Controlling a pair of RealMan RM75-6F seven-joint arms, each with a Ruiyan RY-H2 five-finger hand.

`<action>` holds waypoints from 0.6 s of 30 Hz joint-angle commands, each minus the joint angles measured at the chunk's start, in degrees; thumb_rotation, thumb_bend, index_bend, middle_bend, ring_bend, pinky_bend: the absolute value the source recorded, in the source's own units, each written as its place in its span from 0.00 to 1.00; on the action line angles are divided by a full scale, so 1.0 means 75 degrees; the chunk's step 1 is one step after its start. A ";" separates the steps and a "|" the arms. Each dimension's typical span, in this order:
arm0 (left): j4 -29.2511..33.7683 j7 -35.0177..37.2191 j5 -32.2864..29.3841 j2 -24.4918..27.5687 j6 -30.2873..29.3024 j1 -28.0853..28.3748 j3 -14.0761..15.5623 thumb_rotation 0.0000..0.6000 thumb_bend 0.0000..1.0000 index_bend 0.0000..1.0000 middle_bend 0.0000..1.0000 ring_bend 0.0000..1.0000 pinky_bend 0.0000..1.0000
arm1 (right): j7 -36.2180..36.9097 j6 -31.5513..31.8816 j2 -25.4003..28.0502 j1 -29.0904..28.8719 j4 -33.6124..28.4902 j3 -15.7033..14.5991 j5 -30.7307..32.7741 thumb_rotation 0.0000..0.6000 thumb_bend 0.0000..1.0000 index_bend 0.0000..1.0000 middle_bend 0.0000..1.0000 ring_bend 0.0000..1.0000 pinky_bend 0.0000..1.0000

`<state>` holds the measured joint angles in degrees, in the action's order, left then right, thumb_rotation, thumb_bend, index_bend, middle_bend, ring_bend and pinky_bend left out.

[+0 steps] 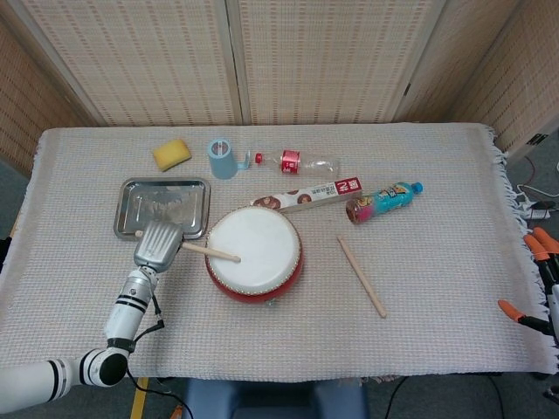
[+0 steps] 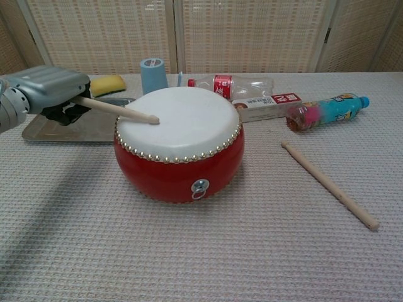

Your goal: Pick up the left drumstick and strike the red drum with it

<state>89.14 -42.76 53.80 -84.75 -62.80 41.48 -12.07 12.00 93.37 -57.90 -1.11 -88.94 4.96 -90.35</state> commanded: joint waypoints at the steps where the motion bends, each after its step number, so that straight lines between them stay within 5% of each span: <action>1: 0.1008 0.2621 -0.0838 0.0452 0.0543 -0.0253 -0.0799 1.00 0.93 1.00 1.00 1.00 1.00 | -0.0007 0.0002 -0.0005 -0.0006 -0.0009 -0.0004 -0.0016 1.00 0.00 0.00 0.00 0.00 0.00; 6: 0.1033 0.2638 -0.0733 0.0660 0.0480 -0.0176 -0.0788 1.00 0.92 1.00 1.00 1.00 1.00 | -0.0042 -0.0013 -0.0011 -0.0015 -0.0037 -0.0013 -0.0025 1.00 0.00 0.00 0.00 0.00 0.00; 18: -0.0458 0.0114 0.0194 -0.0137 -0.0119 0.0386 0.0520 1.00 0.92 1.00 1.00 1.00 1.00 | 0.0043 -0.0071 -0.0043 -0.0007 0.0041 -0.0017 0.0067 1.00 0.00 0.00 0.00 0.00 0.00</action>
<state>89.40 -35.97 52.62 -83.98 -62.28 42.92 -11.42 12.32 92.85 -58.23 -1.16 -88.63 4.83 -89.87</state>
